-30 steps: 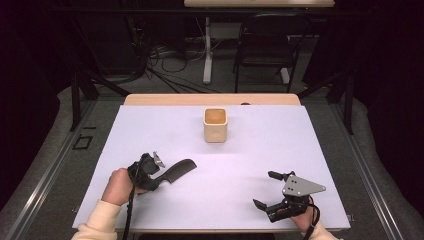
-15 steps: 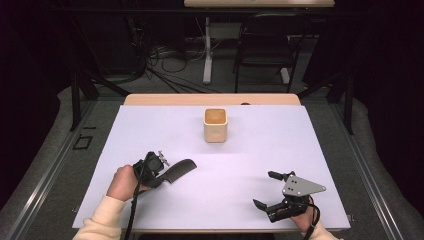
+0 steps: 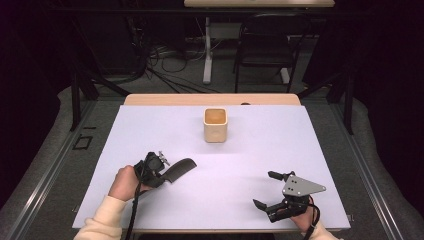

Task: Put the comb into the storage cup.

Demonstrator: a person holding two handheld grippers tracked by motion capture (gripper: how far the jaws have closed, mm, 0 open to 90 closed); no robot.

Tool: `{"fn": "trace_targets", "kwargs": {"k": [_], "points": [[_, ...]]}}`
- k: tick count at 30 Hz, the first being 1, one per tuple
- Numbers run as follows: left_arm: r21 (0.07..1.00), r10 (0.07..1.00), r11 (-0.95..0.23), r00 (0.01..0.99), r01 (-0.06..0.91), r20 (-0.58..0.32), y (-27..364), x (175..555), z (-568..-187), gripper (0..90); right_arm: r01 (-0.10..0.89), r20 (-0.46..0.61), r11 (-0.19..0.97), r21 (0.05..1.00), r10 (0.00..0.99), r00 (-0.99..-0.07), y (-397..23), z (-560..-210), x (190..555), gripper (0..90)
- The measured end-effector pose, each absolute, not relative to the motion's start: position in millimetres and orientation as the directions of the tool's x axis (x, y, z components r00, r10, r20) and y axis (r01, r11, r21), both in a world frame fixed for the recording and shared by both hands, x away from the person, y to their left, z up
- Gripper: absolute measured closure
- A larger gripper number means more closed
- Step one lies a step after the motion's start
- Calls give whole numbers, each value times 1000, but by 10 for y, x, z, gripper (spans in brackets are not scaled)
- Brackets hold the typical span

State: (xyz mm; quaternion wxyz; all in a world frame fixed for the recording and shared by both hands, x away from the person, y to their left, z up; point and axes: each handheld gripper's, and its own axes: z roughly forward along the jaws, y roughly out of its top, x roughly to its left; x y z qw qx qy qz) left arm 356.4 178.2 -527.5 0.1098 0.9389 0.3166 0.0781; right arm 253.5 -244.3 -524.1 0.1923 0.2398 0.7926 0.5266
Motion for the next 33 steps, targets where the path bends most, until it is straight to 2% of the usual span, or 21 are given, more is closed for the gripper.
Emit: {"fn": "trace_targets", "kwargs": {"k": [16, 33], "points": [[314, 613, -762, 788, 566, 66, 1829, 3470, -5257, 719, 178, -51, 327, 928, 586, -809, -2449, -5237, 2529, 7], [442, 621, -713, 783, 544, 37, 1927, 3371, -5087, 719, 175, -53, 328, 928, 584, -810, -2449, -5233, 2528, 8]]}}
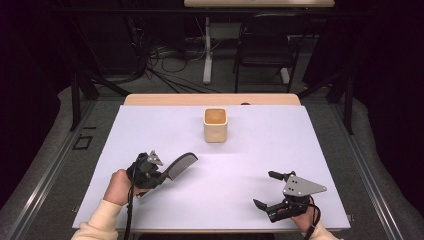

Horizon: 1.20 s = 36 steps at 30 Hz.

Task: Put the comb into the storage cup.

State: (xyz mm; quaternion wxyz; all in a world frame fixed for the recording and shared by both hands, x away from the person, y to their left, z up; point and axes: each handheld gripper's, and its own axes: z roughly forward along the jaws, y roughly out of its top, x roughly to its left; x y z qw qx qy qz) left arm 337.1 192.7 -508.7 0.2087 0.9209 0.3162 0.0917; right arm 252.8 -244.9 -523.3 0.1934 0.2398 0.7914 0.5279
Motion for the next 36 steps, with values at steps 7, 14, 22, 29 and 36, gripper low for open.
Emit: {"fn": "trace_targets", "kwargs": {"k": [7, 14, 22, 29, 36], "points": [[494, 624, -689, 781, 530, 33, 1938, 3339, -5016, 719, 175, -54, 328, 928, 585, -809, -2450, -5233, 2529, 8], [568, 628, -649, 778, 506, 25, 1979, 3330, -4970, 719, 177, -53, 328, 928, 586, -809, -2450, -5233, 2528, 8], [614, 634, -623, 773, 485, 32, 1995, 3316, -4948, 720, 176, -54, 329, 928, 586, -808, -2450, -5233, 2528, 9], [648, 656, -590, 753, 481, 39, 2006, 3306, -4937, 720, 177, -54, 329, 927, 586, -808, -2451, -5234, 2528, 9], [677, 674, -557, 738, 482, 28, 2025, 3305, -4938, 719, 177, -54, 330, 927, 587, -808, -2451, -5234, 2530, 10]]}}
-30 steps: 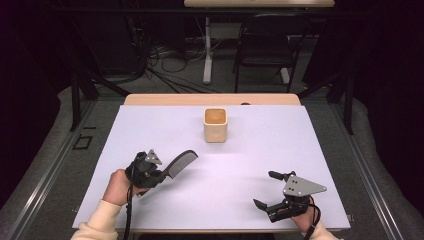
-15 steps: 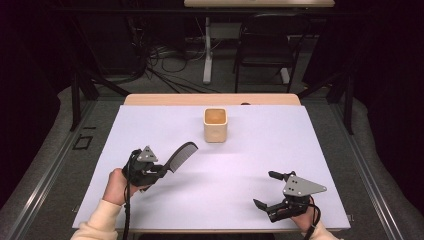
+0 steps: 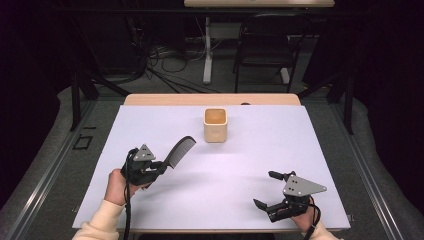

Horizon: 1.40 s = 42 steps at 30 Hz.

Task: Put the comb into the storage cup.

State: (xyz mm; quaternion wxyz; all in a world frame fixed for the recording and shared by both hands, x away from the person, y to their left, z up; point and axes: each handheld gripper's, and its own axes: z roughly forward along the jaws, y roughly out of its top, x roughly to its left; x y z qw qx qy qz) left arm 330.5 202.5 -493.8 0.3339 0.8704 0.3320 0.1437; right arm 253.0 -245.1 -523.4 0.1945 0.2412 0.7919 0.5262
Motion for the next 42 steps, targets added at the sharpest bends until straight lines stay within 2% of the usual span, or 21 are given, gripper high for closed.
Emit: {"fn": "trace_targets", "kwargs": {"k": [11, 42], "points": [[735, 696, -509, 716, 447, 46, 2050, 3294, -4927, 719, 177, -54, 329, 927, 587, -808, -2453, -5235, 2532, 9], [796, 741, -425, 670, 431, 32, 2076, 3329, -4956, 720, 174, -54, 327, 929, 585, -809, -2453, -5234, 2534, 9]]}}
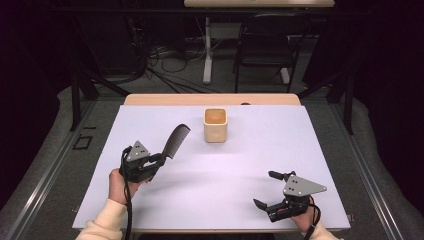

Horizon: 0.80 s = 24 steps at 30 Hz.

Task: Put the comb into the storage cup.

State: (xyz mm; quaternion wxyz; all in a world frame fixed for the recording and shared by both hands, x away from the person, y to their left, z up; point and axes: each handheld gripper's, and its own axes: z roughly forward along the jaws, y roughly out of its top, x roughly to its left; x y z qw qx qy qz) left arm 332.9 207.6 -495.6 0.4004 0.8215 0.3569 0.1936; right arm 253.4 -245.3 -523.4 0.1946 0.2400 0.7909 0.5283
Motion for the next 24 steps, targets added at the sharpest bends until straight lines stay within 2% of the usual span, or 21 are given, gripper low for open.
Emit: {"fn": "trace_targets", "kwargs": {"k": [24], "points": [[823, 756, -399, 653, 405, 45, 2046, 3412, -4936, 720, 175, -58, 333, 926, 585, -809, -2447, -5237, 2537, 9]]}}
